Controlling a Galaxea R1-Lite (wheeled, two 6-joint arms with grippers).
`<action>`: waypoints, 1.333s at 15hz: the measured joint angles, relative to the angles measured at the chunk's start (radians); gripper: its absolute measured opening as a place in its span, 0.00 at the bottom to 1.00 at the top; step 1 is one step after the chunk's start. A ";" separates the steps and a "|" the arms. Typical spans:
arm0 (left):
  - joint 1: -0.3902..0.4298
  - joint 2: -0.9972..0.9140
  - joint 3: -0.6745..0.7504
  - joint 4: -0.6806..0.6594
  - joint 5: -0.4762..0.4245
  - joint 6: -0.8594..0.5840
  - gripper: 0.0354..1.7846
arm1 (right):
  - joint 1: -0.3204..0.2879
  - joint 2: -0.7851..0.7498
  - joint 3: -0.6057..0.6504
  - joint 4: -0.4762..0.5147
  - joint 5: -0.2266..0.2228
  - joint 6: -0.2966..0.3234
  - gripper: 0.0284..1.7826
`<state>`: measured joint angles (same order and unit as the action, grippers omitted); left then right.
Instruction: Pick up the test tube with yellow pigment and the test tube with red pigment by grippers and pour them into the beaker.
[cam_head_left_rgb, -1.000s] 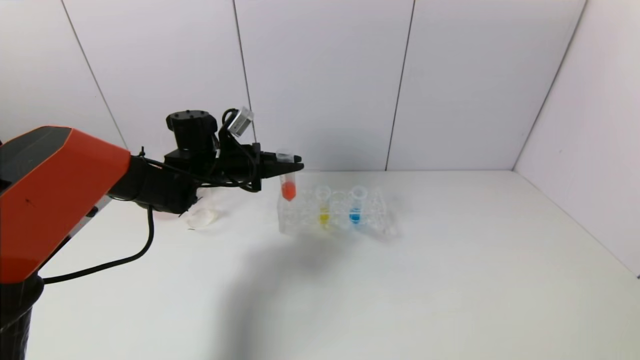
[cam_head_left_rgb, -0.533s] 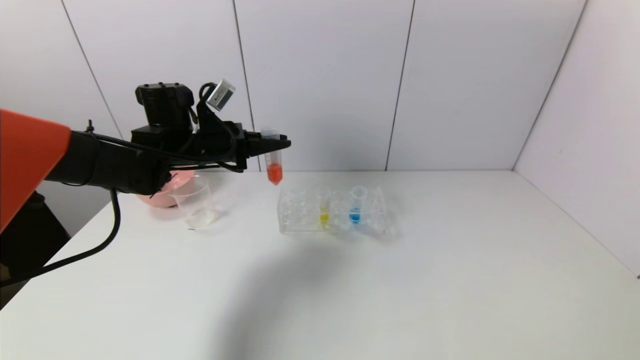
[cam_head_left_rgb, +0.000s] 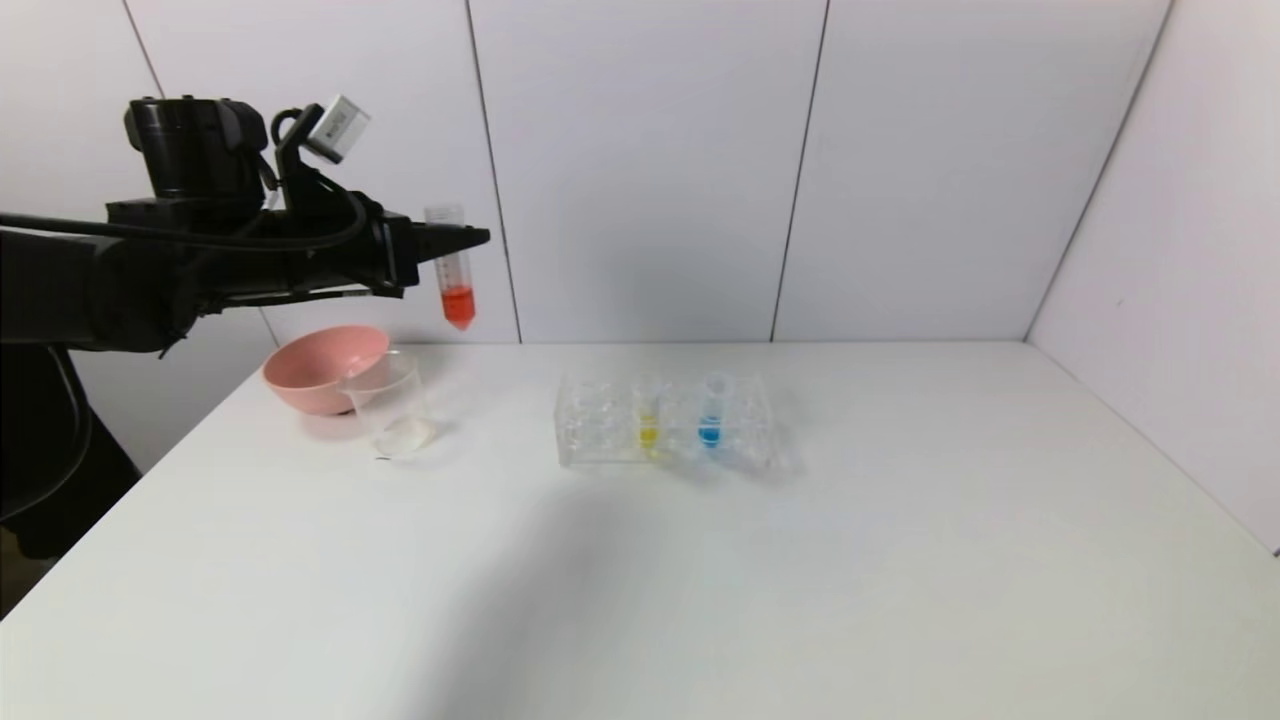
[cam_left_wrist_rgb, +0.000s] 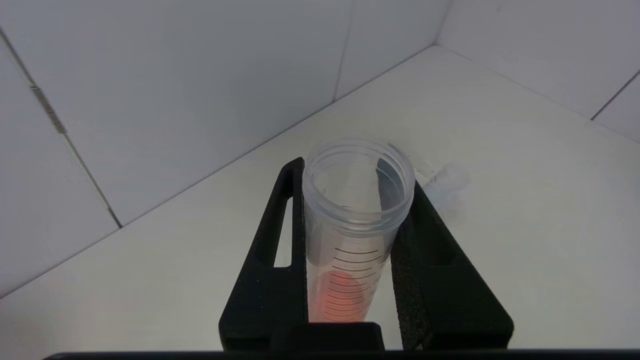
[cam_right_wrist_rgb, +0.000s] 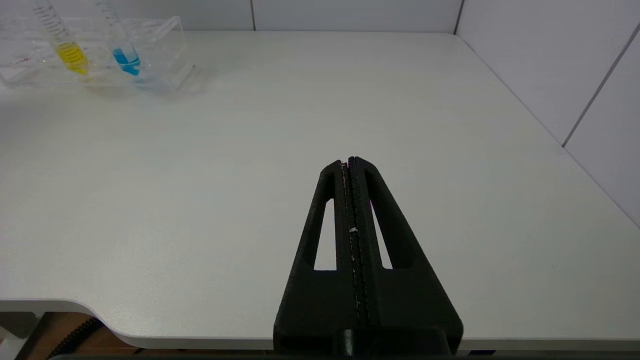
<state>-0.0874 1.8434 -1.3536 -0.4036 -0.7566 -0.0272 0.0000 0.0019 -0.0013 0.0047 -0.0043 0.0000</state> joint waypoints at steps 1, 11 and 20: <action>0.019 -0.016 0.006 0.000 0.023 0.000 0.26 | 0.000 0.000 0.000 0.000 0.000 0.000 0.05; 0.244 -0.121 0.084 -0.007 0.085 -0.005 0.26 | 0.000 0.000 0.000 0.000 0.000 0.000 0.05; 0.481 -0.106 0.123 -0.011 0.009 -0.008 0.26 | 0.000 0.000 0.000 0.000 0.000 0.000 0.05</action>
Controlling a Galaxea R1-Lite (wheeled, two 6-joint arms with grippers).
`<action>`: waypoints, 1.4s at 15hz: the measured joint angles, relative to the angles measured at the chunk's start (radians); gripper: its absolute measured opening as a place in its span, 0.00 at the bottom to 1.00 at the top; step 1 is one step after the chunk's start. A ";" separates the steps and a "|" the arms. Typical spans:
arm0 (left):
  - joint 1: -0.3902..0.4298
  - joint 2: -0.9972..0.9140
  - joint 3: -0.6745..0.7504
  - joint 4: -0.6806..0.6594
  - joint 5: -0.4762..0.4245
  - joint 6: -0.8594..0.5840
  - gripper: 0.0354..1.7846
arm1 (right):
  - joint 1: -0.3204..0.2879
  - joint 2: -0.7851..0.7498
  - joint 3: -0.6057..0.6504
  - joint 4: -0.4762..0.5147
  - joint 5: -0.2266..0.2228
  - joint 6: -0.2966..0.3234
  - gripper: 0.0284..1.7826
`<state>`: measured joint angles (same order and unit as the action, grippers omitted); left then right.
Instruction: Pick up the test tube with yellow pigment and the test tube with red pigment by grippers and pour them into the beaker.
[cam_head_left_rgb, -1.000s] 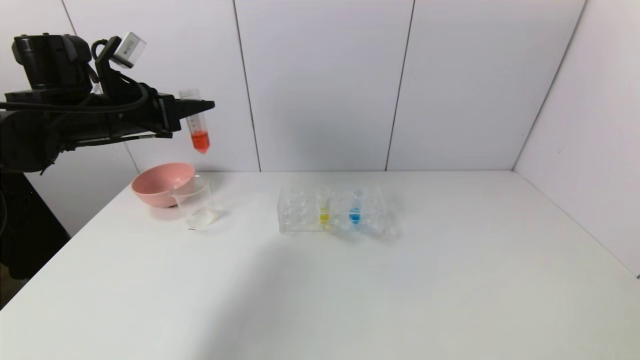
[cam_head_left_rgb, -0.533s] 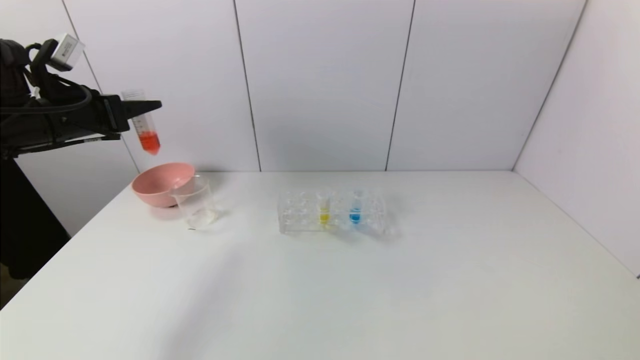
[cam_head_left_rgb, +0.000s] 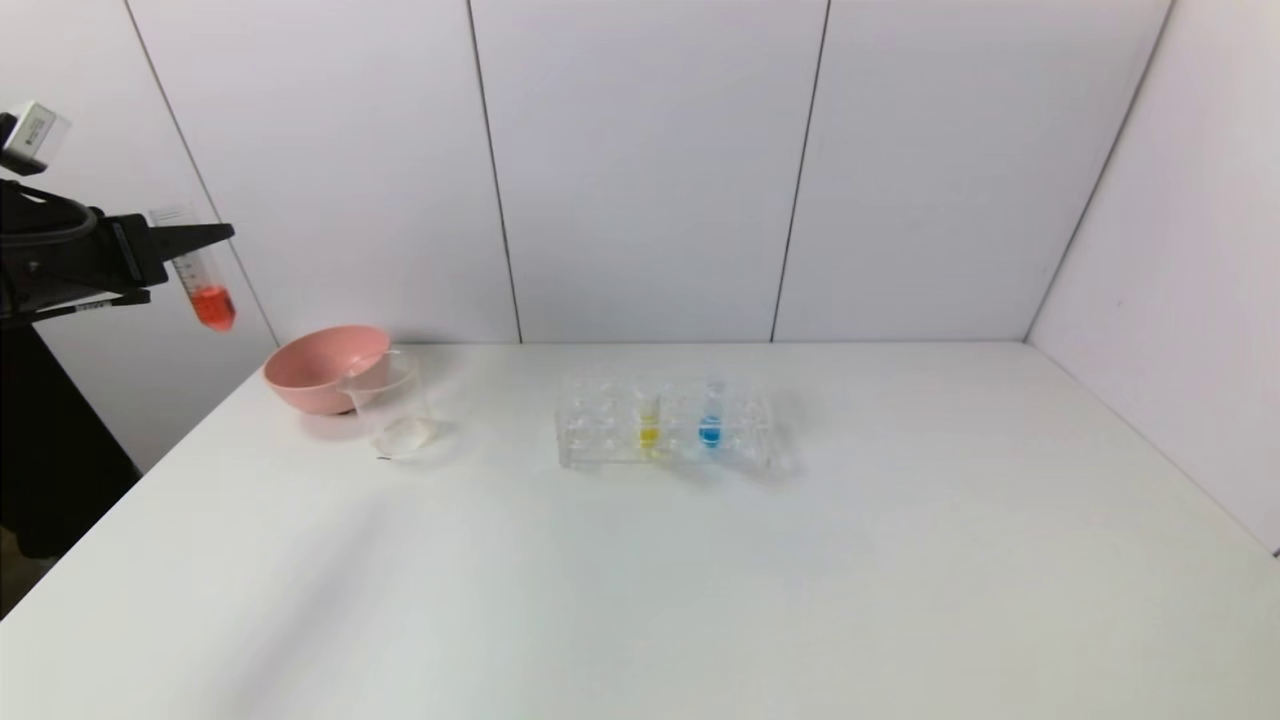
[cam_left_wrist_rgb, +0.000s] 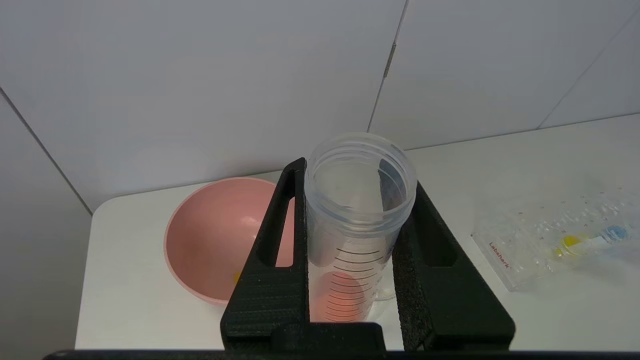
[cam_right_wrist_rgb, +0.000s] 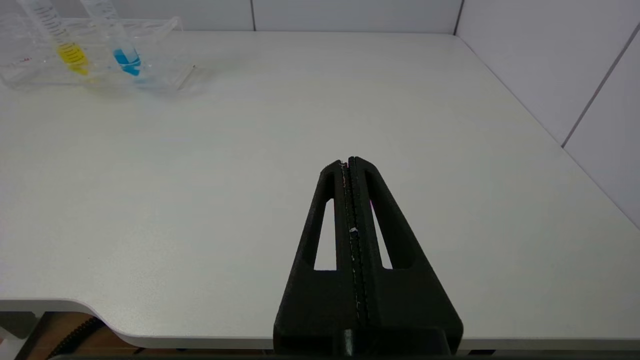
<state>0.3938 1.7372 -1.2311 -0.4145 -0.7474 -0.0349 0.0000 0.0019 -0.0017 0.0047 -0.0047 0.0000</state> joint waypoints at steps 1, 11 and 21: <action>0.003 0.009 -0.002 -0.004 0.000 -0.001 0.26 | 0.000 0.000 0.000 0.000 0.000 0.000 0.05; 0.019 0.039 -0.014 -0.038 0.076 -0.041 0.26 | 0.000 0.000 0.000 0.000 0.000 0.000 0.05; -0.011 0.080 -0.019 -0.084 0.242 0.093 0.26 | 0.000 0.000 0.000 0.000 0.000 0.000 0.05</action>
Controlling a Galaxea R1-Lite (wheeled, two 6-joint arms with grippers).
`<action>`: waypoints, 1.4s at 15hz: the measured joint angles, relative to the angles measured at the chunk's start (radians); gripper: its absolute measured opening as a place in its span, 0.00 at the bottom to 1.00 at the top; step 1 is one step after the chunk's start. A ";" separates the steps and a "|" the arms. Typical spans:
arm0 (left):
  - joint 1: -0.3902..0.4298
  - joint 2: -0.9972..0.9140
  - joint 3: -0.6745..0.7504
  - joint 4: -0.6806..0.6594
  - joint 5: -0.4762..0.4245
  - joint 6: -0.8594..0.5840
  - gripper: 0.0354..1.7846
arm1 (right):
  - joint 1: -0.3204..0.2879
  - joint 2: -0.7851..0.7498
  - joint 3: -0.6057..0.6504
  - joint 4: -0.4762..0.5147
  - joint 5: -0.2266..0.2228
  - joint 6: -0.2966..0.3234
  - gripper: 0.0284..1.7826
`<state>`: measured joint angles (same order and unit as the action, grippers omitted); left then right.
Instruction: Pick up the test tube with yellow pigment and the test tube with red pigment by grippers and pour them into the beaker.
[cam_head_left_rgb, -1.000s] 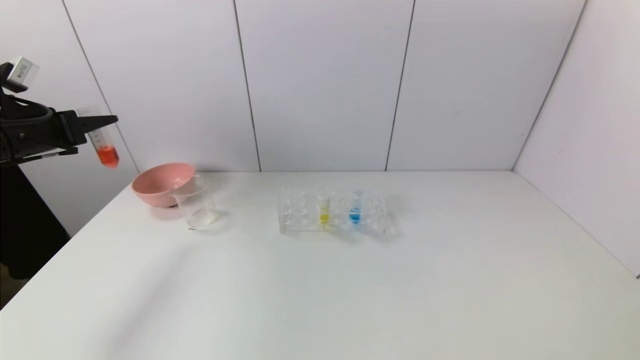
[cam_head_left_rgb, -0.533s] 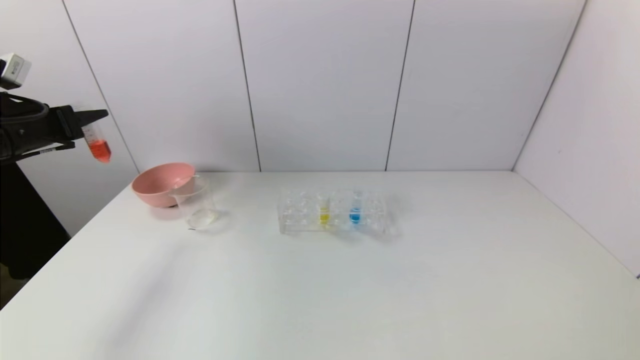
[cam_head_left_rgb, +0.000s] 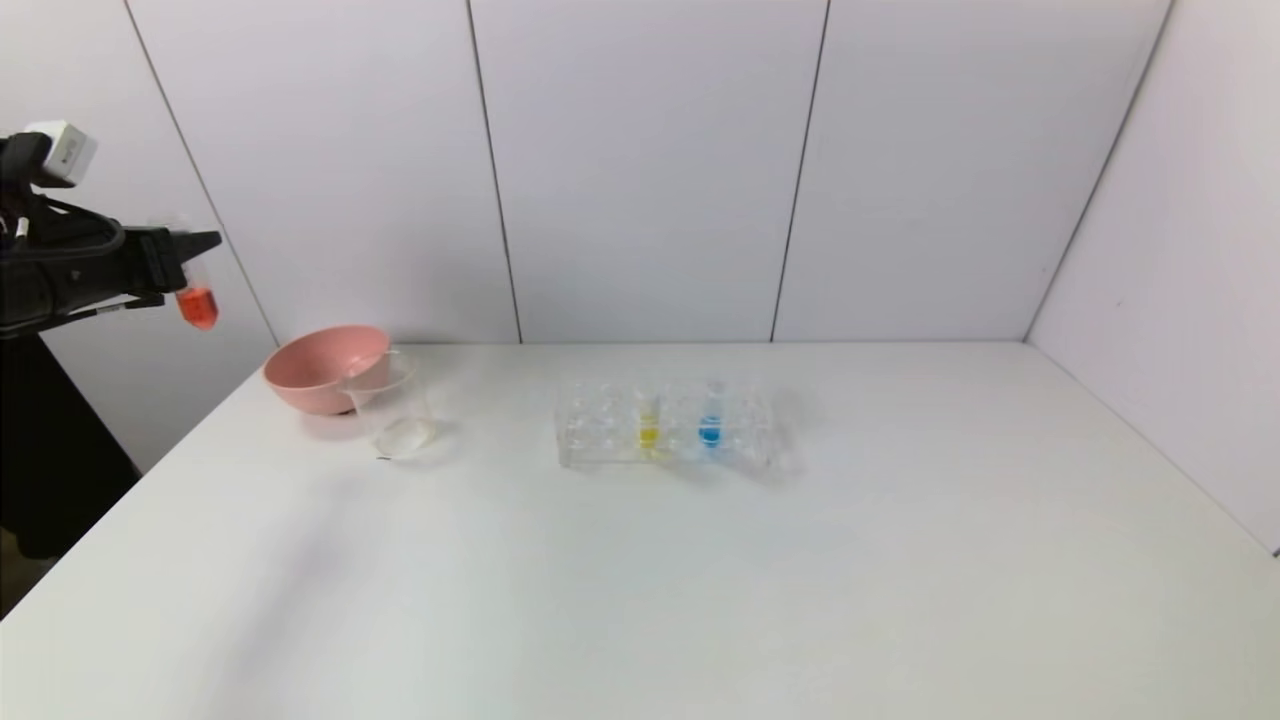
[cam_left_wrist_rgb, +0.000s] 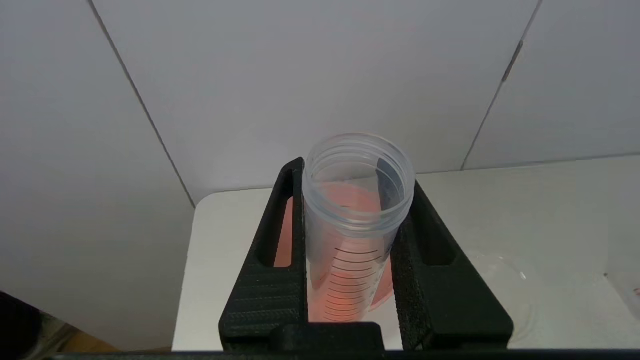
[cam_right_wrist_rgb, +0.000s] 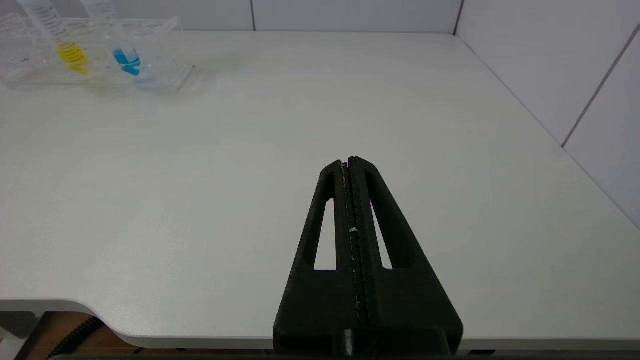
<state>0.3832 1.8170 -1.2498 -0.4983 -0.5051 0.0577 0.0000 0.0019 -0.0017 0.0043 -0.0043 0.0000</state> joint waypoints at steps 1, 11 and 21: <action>-0.001 0.009 0.001 0.005 -0.007 0.022 0.26 | 0.000 0.000 0.000 0.000 0.000 0.000 0.05; -0.006 0.043 -0.044 0.126 -0.218 0.115 0.26 | 0.000 0.000 0.000 0.000 0.000 0.000 0.05; -0.018 0.111 -0.166 0.136 -0.421 0.139 0.26 | 0.000 0.000 0.000 0.000 0.000 0.000 0.05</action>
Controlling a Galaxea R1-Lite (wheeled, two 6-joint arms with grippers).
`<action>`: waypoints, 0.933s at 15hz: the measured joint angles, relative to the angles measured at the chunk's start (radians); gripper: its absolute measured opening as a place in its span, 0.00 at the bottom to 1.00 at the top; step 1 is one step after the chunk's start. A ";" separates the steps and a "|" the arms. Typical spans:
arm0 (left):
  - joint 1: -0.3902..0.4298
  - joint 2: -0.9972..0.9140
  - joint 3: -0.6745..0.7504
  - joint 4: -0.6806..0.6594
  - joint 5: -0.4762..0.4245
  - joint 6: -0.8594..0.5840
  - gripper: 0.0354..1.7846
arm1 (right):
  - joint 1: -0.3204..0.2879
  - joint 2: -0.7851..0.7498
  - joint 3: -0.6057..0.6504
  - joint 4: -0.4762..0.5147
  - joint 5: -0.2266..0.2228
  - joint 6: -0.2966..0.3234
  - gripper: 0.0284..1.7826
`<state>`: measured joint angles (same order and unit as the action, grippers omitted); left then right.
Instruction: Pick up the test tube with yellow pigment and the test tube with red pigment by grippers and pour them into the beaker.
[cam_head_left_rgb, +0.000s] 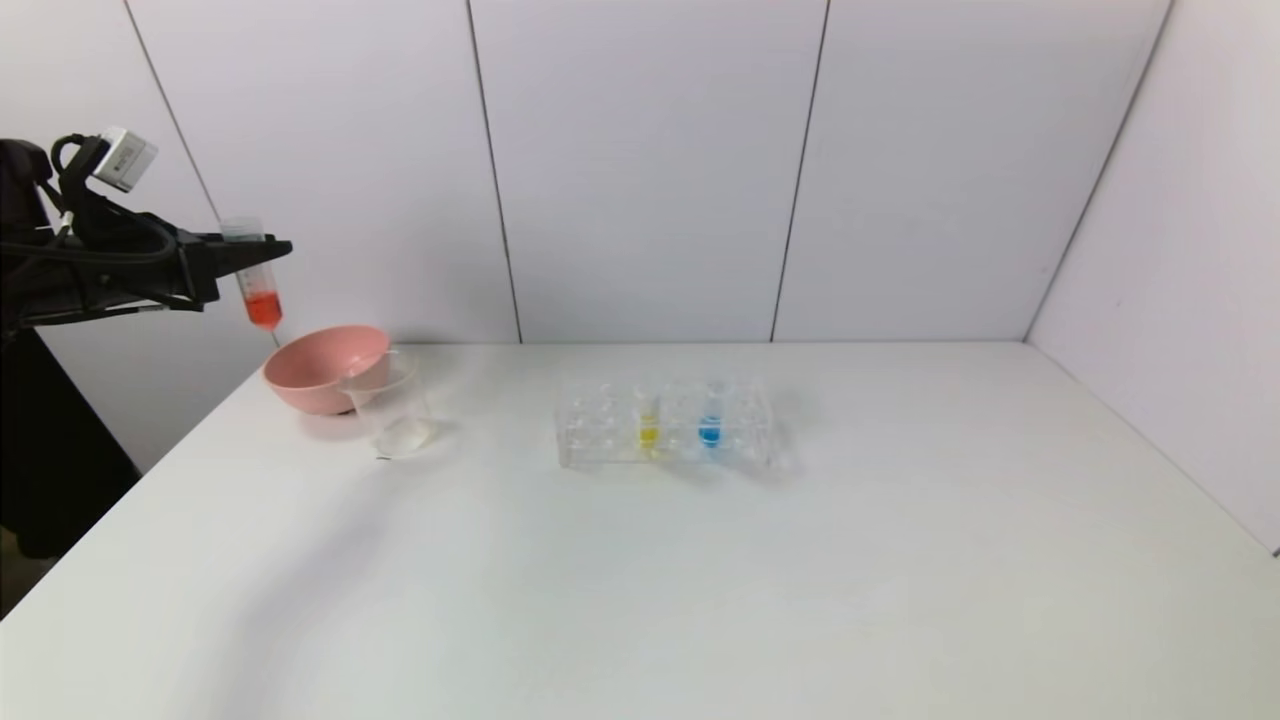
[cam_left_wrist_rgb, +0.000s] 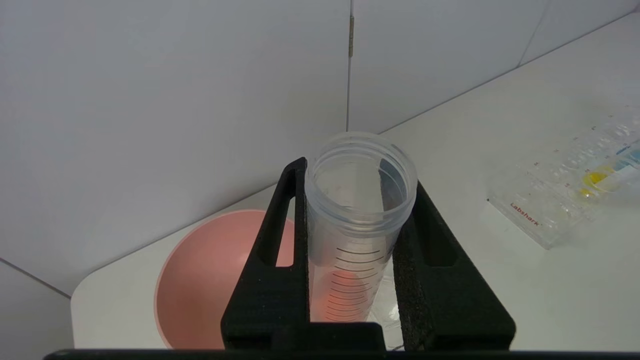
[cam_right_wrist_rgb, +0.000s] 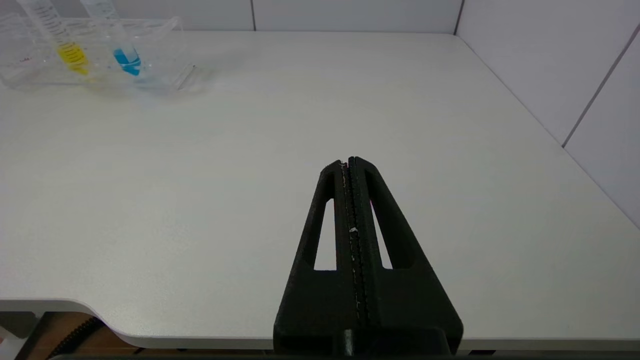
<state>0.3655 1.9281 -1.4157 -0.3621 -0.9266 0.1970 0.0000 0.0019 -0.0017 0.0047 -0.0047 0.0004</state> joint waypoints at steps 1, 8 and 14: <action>0.001 0.007 -0.006 0.000 -0.003 0.009 0.26 | 0.000 0.000 0.000 0.000 0.000 0.000 0.05; 0.026 0.018 -0.040 0.073 -0.110 0.078 0.26 | 0.000 0.000 0.000 0.000 0.000 0.000 0.05; 0.036 0.048 -0.250 0.526 -0.150 0.463 0.26 | 0.000 0.000 0.000 0.000 0.000 0.000 0.05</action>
<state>0.4015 1.9757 -1.6660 0.1638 -1.0766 0.6604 0.0000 0.0019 -0.0013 0.0043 -0.0047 0.0000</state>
